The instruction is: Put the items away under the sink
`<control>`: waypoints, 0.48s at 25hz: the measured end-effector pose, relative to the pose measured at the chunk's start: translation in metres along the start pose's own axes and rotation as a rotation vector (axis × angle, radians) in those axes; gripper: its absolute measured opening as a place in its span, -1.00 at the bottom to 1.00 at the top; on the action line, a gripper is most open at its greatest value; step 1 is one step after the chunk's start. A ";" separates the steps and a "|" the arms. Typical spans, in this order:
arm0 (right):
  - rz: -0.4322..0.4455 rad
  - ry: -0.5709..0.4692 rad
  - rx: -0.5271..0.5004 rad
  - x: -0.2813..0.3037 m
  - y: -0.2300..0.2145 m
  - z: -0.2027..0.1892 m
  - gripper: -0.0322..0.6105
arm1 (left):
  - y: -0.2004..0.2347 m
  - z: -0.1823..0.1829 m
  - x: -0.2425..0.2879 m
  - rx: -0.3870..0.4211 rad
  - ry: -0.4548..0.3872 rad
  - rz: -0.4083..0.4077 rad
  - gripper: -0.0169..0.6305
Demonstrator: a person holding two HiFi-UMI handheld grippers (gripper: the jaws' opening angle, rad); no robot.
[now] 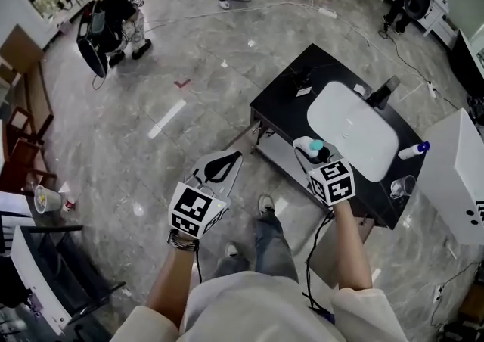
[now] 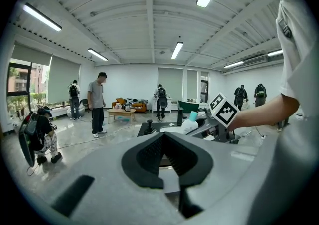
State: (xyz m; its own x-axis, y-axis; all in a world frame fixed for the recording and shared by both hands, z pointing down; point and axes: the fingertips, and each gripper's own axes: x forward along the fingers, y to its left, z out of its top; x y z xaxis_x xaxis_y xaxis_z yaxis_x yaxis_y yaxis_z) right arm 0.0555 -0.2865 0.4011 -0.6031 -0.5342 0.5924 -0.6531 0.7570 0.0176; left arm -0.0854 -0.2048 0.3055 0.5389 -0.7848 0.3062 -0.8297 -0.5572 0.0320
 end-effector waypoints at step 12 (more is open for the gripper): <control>-0.093 -0.098 0.074 -0.039 0.046 -0.036 -0.45 | -0.018 -0.042 0.009 0.060 -0.049 -0.081 -0.93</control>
State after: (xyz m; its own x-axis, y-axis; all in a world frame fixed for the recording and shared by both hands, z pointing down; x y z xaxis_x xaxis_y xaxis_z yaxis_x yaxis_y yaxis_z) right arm 0.0659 -0.2171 0.4078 -0.5776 -0.6376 0.5098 -0.7383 0.6744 0.0071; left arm -0.0720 -0.1904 0.3473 0.6119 -0.7479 0.2575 -0.7736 -0.6337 -0.0024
